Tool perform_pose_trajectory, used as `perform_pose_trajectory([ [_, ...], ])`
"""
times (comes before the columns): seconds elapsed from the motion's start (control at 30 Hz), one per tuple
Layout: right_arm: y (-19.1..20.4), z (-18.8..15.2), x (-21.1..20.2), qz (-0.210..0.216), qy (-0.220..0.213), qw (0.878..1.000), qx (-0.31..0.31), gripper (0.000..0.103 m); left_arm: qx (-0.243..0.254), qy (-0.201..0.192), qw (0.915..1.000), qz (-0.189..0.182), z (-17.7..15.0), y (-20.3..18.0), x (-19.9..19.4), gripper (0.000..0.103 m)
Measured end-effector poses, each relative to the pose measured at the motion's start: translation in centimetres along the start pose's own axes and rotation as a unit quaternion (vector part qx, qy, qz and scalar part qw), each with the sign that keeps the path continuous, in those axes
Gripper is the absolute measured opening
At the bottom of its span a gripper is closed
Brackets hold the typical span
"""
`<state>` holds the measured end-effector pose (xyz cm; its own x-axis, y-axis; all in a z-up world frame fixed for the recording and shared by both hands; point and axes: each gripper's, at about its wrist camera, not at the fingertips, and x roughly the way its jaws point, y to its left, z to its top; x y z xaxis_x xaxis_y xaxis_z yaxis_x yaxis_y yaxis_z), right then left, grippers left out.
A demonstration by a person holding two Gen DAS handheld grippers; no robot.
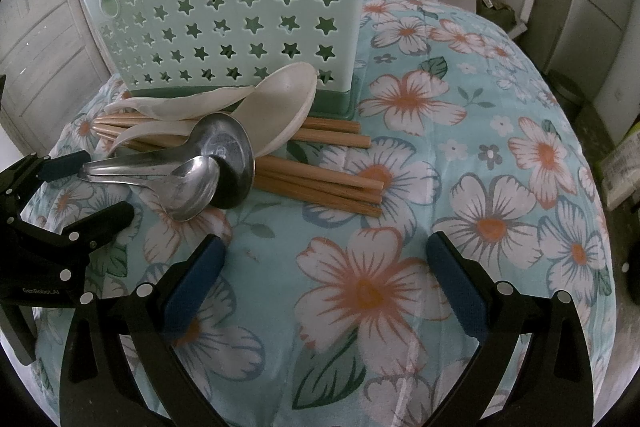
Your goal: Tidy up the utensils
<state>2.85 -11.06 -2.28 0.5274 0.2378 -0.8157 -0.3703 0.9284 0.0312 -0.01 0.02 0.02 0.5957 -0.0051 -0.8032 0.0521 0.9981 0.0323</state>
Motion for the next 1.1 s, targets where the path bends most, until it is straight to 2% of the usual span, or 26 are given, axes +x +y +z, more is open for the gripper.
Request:
perform_pose_trajectory([
  [1.1,-0.08,-0.14,-0.09,-0.001,0.001,1.0,-0.002,0.097,0.001,0.0,1.0,0.001,0.05,-0.02,0.01,0.099],
])
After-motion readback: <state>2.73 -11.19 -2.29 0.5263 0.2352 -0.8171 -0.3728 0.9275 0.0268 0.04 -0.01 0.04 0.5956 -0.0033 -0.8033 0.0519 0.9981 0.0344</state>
